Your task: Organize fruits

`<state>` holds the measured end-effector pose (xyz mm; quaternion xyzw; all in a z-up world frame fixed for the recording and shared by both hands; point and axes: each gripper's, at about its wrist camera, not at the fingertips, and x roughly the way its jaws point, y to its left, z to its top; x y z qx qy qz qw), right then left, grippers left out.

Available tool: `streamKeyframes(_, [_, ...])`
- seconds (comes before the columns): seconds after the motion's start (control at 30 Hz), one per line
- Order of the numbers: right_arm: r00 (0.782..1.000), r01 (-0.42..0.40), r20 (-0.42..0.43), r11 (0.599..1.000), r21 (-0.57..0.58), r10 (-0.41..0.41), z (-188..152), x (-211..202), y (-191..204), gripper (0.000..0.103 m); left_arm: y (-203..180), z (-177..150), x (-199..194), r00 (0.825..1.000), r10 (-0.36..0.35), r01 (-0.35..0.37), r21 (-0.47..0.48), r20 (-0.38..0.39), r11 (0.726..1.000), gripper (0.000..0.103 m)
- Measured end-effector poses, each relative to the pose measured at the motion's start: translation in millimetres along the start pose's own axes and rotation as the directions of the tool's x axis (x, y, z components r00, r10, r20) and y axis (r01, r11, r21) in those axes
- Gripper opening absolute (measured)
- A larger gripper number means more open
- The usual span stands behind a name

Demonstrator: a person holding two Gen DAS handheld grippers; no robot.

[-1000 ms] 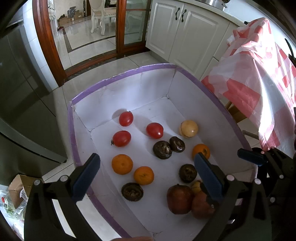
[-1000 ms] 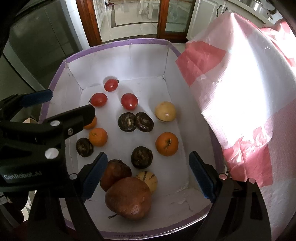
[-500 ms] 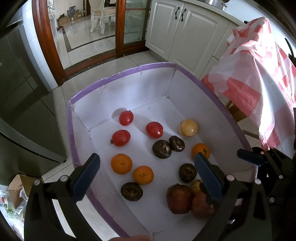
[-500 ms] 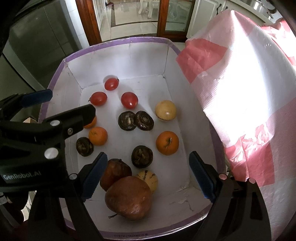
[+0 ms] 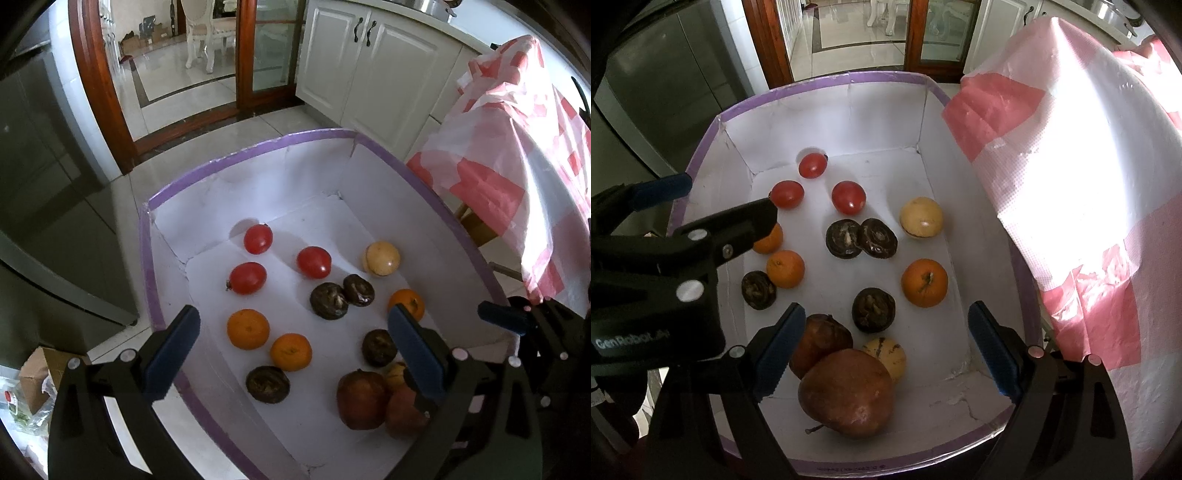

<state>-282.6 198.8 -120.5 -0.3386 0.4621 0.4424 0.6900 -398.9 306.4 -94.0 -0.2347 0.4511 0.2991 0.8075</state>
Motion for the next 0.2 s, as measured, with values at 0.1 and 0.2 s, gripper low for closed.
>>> streamKeyframes(0.1, [1.000, -0.003, 0.001, 1.000, -0.002, 0.003, -1.8, -0.6, 0.0, 0.087, 2.7, 1.3, 1.9, 1.000, -0.013, 0.013, -0.010, -0.013, 1.000, 0.102])
streamKeyframes(0.2, [1.000, -0.008, 0.001, 1.000, -0.002, 0.008, -1.7, -1.6, -1.1, 0.087, 3.4, 1.9, 1.2, 1.000, -0.014, 0.014, -0.011, -0.016, 1.000, 0.102])
